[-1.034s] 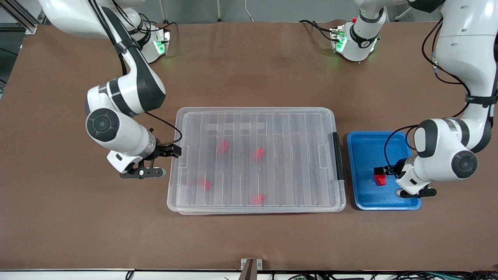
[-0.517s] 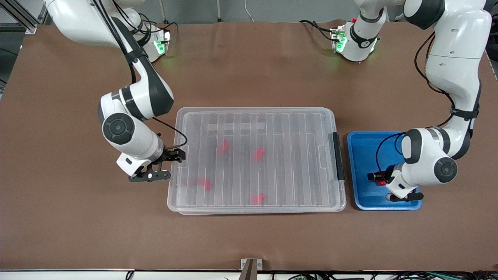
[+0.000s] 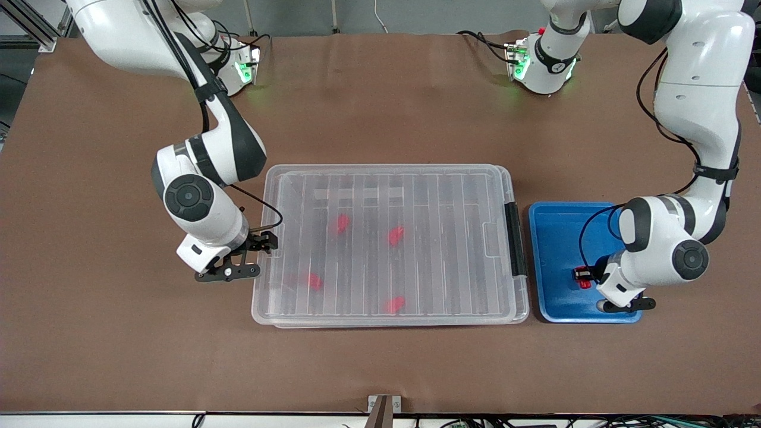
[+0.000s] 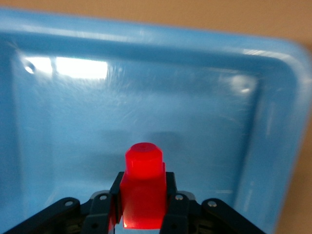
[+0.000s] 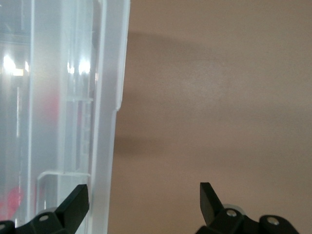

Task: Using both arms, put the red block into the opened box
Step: 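Grasp the red block with the left gripper while the right gripper grips the box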

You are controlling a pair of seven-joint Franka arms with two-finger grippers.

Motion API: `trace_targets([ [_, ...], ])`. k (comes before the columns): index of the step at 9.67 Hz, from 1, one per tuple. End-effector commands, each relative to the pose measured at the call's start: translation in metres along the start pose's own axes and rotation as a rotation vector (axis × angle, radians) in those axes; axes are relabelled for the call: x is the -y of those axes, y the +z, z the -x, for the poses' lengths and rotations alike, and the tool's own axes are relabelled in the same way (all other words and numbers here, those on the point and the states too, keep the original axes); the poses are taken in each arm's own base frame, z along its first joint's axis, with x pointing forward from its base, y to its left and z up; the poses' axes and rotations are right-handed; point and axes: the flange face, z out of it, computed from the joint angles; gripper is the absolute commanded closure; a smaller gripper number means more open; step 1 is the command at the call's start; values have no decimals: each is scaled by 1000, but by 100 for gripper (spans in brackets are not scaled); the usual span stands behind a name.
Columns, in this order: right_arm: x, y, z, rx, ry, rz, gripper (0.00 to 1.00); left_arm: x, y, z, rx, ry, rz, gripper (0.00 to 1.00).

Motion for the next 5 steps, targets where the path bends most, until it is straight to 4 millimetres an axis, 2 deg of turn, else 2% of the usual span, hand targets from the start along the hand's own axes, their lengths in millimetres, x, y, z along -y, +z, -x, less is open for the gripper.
trace_targets([
  [1, -9, 6, 2, -1, -36, 44, 0, -38, -78, 26, 30, 55, -19, 100],
  [2, -12, 5, 1, -2, -48, 44, 0, -57, -107, 37, 31, 81, -16, 99],
  [3, -25, 8, -1, 3, -60, 51, 0, -77, -127, 46, 28, 112, -9, 99],
  [5, -54, 10, -3, 28, -55, 61, 0, -126, -148, 65, 33, 106, 14, 99],
])
